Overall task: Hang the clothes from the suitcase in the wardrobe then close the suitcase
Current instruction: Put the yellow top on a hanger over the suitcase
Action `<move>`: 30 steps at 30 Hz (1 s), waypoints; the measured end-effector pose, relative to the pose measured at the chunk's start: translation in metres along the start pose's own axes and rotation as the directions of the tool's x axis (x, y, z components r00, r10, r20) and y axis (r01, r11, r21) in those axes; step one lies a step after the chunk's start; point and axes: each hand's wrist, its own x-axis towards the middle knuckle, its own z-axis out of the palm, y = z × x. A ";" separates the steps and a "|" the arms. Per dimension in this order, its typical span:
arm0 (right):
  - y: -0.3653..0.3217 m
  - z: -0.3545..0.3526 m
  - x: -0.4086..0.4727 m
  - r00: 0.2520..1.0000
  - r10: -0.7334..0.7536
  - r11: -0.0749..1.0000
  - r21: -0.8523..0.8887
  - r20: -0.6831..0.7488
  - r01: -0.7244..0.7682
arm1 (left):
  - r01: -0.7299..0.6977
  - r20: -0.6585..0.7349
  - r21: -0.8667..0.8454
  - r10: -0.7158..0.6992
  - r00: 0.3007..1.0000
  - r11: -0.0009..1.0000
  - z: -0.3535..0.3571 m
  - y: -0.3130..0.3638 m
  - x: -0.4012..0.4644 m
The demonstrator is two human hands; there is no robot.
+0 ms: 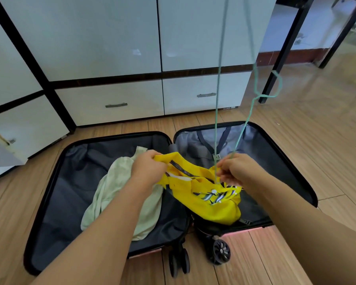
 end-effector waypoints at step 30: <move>0.069 0.062 0.005 0.897 -0.239 0.291 -0.853 0.373 0.432 | 0.140 -0.125 0.546 -0.085 0.988 0.826 0.001 -0.034 0.005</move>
